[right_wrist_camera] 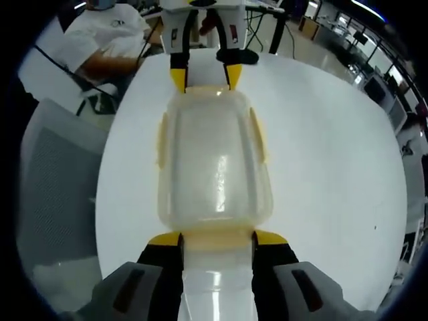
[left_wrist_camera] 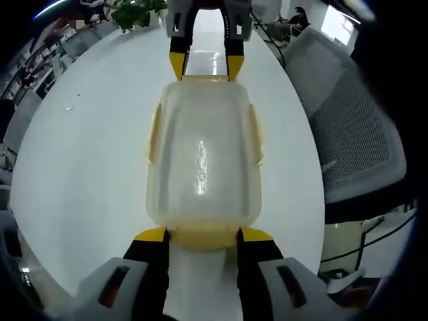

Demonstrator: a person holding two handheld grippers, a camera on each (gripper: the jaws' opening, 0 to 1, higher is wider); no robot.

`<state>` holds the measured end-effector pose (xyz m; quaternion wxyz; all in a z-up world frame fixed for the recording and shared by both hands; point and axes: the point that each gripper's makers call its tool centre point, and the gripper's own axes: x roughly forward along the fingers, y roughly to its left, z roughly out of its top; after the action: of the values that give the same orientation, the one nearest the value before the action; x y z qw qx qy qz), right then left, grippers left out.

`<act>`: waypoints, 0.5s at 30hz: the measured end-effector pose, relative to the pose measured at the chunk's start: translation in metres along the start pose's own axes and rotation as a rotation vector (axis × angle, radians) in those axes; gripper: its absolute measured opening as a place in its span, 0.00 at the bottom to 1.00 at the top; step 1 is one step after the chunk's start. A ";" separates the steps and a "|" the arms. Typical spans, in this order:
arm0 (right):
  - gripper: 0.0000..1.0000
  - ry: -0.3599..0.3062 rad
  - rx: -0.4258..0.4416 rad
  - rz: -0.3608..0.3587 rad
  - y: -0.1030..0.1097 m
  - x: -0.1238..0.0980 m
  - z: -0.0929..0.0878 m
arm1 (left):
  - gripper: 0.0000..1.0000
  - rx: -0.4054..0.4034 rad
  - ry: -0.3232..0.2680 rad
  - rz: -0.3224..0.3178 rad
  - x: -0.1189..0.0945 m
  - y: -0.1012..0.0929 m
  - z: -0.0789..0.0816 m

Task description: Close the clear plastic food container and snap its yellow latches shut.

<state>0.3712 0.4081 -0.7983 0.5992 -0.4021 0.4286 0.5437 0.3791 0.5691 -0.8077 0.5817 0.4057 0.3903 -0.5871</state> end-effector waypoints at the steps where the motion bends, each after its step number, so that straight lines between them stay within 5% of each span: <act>1: 0.39 0.001 0.000 0.001 0.000 -0.001 0.000 | 0.38 0.000 -0.001 -0.001 0.000 0.000 0.001; 15: 0.39 -0.007 -0.004 0.000 -0.006 -0.013 0.001 | 0.38 0.000 -0.020 0.004 -0.009 0.005 0.008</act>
<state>0.3767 0.4047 -0.7854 0.5997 -0.4014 0.4254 0.5462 0.3842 0.5654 -0.7962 0.5867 0.4005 0.3835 -0.5902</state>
